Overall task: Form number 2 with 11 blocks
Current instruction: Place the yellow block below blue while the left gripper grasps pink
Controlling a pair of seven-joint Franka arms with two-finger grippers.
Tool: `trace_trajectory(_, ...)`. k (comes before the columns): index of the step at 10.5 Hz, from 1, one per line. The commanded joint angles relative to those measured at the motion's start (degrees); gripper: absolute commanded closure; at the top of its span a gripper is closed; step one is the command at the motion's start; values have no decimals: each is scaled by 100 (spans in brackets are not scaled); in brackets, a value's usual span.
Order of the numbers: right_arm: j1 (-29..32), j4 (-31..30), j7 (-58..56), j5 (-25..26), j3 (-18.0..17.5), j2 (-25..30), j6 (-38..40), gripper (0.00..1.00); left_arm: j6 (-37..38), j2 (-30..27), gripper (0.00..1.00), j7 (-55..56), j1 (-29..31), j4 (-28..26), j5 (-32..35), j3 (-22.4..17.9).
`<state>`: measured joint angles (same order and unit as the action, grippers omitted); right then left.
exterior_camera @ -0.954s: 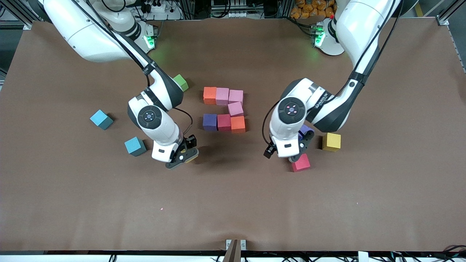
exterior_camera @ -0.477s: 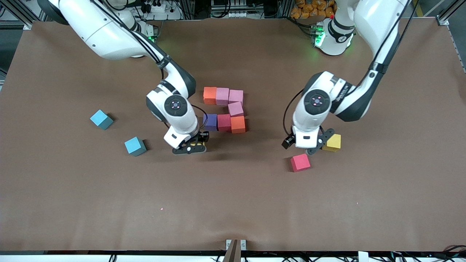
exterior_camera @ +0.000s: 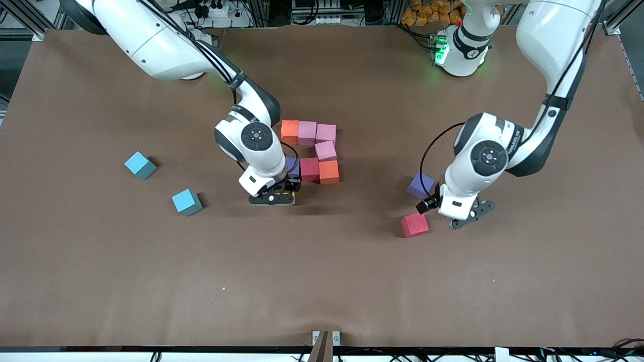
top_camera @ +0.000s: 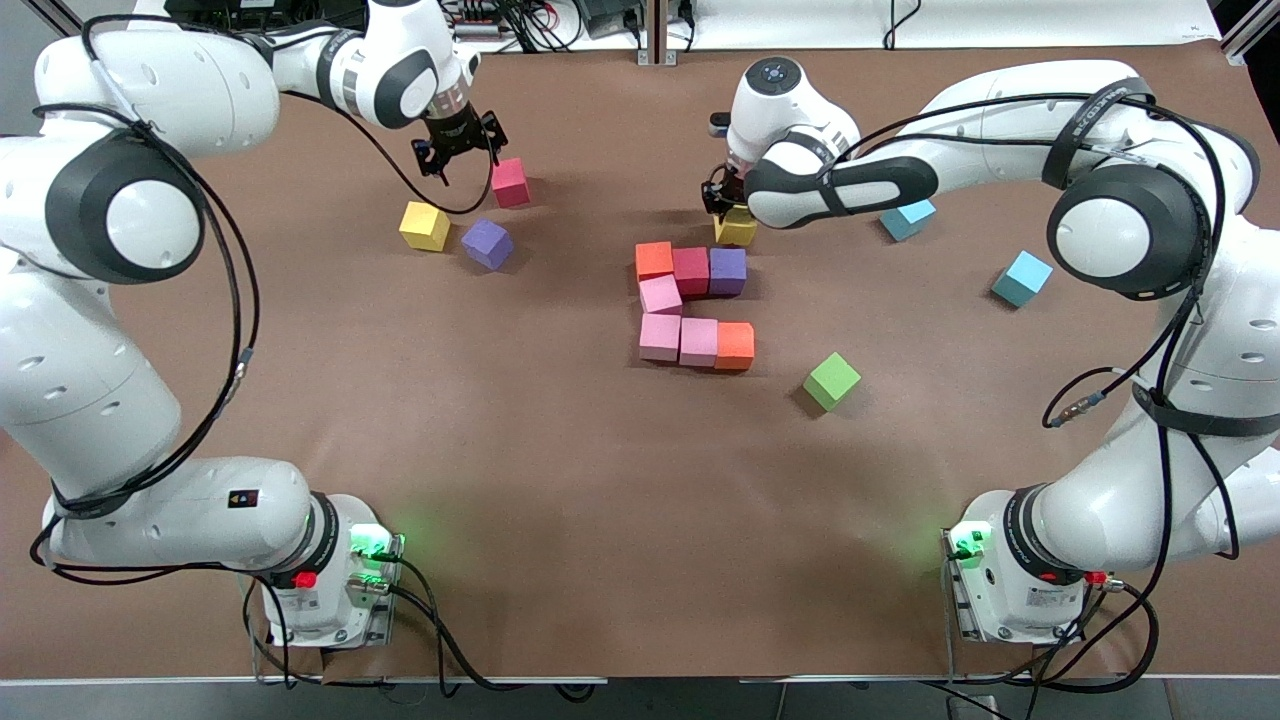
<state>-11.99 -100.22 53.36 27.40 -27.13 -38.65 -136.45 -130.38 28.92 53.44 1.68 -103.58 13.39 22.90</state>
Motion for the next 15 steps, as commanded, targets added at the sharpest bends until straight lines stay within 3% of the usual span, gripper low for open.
trace_trajectory(1, -277, -15, 1101, 938, 49, -221, -49, 97, 31, 1025, 0, 69, -264, 1100, -108, 57)
trace_trajectory(6, -286, -6, 1273, 1004, 32, -240, 118, 97, 31, 1353, 0, 0, -450, 1287, 189, -110)
trace_trajectory(10, -366, 11, 1335, 680, 41, -152, 558, 97, 31, 1362, 0, -325, -423, 1315, 322, -110)
trace_trajectory(15, -383, 160, 1344, 389, 41, -204, 497, 96, 31, 1485, 0, -572, -449, 1314, 322, -146)
